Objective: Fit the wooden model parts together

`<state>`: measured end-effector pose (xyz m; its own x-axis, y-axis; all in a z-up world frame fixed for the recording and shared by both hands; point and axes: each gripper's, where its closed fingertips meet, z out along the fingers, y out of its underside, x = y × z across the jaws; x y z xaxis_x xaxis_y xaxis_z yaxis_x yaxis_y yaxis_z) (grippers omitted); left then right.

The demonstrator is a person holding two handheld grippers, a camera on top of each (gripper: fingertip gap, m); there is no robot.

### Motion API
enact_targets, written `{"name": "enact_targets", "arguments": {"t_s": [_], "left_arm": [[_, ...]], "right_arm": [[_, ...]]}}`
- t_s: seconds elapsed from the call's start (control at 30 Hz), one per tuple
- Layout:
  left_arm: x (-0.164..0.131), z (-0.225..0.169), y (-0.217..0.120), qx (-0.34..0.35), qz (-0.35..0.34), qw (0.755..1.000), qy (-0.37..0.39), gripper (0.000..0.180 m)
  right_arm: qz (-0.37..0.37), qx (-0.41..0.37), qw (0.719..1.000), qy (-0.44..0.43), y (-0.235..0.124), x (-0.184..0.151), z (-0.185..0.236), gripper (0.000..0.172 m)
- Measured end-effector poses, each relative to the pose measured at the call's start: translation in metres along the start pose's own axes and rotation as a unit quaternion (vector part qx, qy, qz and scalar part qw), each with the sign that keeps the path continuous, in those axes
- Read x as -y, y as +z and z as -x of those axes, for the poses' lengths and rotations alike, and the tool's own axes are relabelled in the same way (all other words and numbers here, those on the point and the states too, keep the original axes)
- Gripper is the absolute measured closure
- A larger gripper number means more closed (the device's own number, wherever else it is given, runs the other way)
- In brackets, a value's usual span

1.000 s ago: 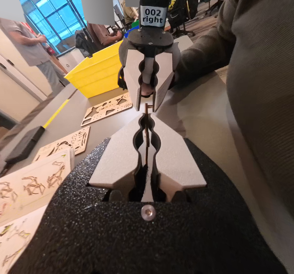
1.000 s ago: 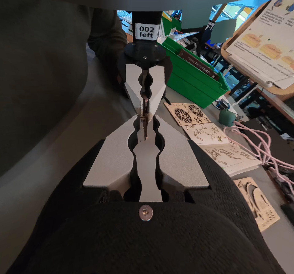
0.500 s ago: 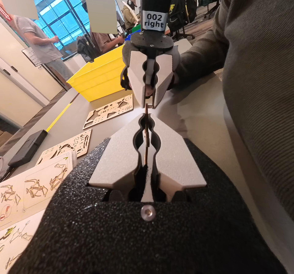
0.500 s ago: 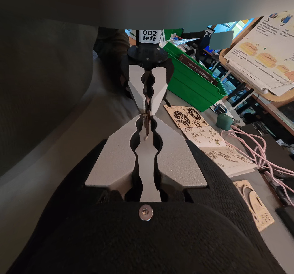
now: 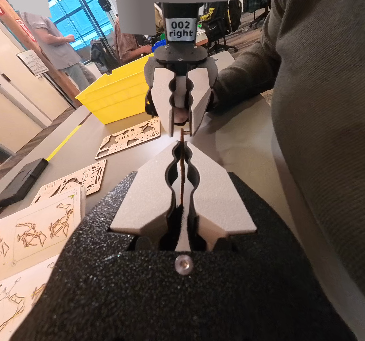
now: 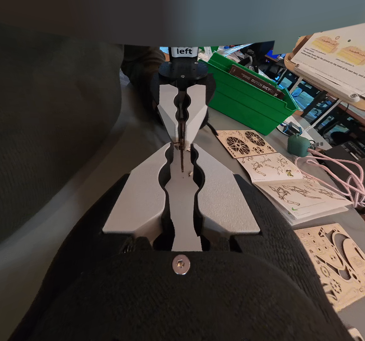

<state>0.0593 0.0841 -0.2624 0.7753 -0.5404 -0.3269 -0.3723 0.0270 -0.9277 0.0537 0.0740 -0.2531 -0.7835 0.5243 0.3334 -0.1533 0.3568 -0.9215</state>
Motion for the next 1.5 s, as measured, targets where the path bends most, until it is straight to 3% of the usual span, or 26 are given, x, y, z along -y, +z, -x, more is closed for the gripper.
{"name": "enact_targets", "arguments": {"t_s": [0.7,1.1,1.17,1.23,1.27,1.5], "left_arm": [[0.0039,0.002,-0.0018,-0.004,-0.014,0.999,-0.037,0.18],[0.0031,-0.0015,-0.0006,-0.002,-0.009,1.0,-0.021,0.18],[0.0016,0.0,-0.0002,0.003,-0.003,1.0,-0.016,0.18],[-0.0002,0.0031,-0.0004,0.01,0.0,1.0,-0.018,0.18],[-0.0002,0.0037,-0.0003,0.01,0.002,1.0,-0.021,0.18],[-0.0052,0.0021,0.0025,0.01,0.016,1.0,-0.018,0.18]], "right_arm": [[-0.002,0.008,0.999,0.041,0.0029,0.003,-0.0006,0.165],[-0.002,0.025,0.999,0.048,0.0026,0.0024,0.002,0.17],[-0.008,0.027,0.999,0.044,0.0026,0.0015,0.0029,0.166],[-0.004,0.034,0.997,0.063,0.0043,-0.0012,0.0028,0.142],[-0.002,0.037,0.996,0.078,0.0056,-0.0027,0.0021,0.138],[-0.023,0.021,0.994,0.104,0.0083,0.0002,-0.0033,0.155]]}}
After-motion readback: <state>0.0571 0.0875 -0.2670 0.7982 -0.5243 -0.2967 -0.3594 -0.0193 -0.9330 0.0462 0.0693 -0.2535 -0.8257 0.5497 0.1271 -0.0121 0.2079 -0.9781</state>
